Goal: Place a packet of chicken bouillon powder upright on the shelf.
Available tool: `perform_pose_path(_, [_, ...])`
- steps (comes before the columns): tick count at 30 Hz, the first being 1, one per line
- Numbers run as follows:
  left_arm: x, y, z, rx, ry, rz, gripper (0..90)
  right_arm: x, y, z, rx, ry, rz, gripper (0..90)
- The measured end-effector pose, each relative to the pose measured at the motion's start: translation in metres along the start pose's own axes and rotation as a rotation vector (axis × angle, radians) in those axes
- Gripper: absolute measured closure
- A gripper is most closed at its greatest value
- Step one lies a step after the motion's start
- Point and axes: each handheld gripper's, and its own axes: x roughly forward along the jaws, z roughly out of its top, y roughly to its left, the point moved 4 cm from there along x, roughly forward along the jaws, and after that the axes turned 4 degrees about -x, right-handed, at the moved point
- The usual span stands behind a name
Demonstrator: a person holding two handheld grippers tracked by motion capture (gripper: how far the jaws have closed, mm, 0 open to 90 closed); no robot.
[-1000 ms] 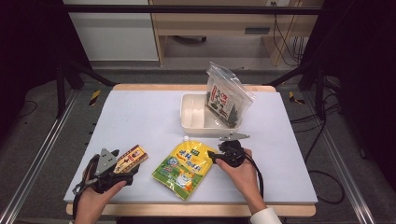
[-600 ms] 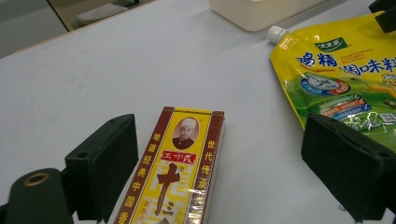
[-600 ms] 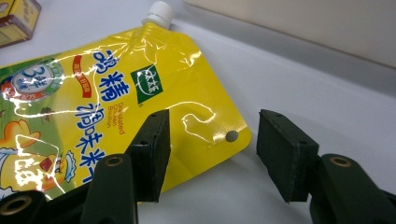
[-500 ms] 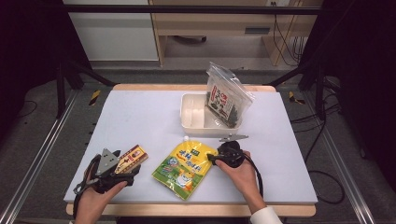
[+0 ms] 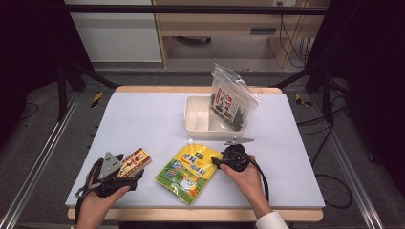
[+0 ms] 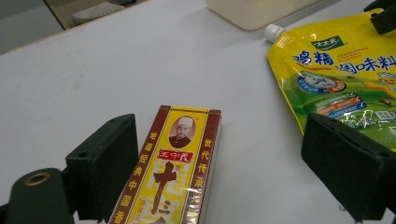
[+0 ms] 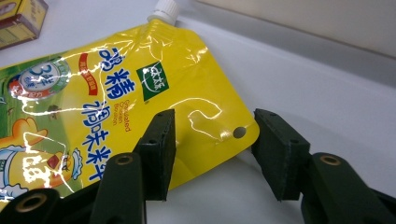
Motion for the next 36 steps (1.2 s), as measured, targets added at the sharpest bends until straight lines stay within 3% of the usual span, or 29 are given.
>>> perform_pose_path(18, [0.0013,0.0018,-0.0016,-0.011,0.011,0.000,10.8,-0.0110,0.0018,0.0068,0.004,-0.085,0.012,75.8])
perform_pose_path(22, [0.0016,0.0014,-0.0017,-0.009,0.013,-0.002,10.7,-0.0088,0.0068,0.0060,0.003,-0.070,0.033,76.8])
perform_pose_path(25, [0.0015,0.0010,-0.0016,-0.006,0.014,-0.002,10.6,-0.0038,0.0075,0.0035,-0.024,-0.029,0.004,77.9])
perform_pose_path(27, [0.0015,0.0009,-0.0016,-0.005,0.014,-0.002,10.6,-0.0024,0.0067,0.0022,-0.023,-0.017,-0.003,85.1])
perform_pose_path(33, [0.0039,-0.0002,-0.0041,-0.006,0.026,0.001,10.5,-0.0046,0.0085,0.0042,-0.032,-0.032,0.006,90.0])
perform_pose_path(36, [0.0030,-0.0045,-0.0055,0.010,0.030,-0.007,10.5,-0.0111,0.0073,0.0095,-0.012,-0.069,0.050,90.0])
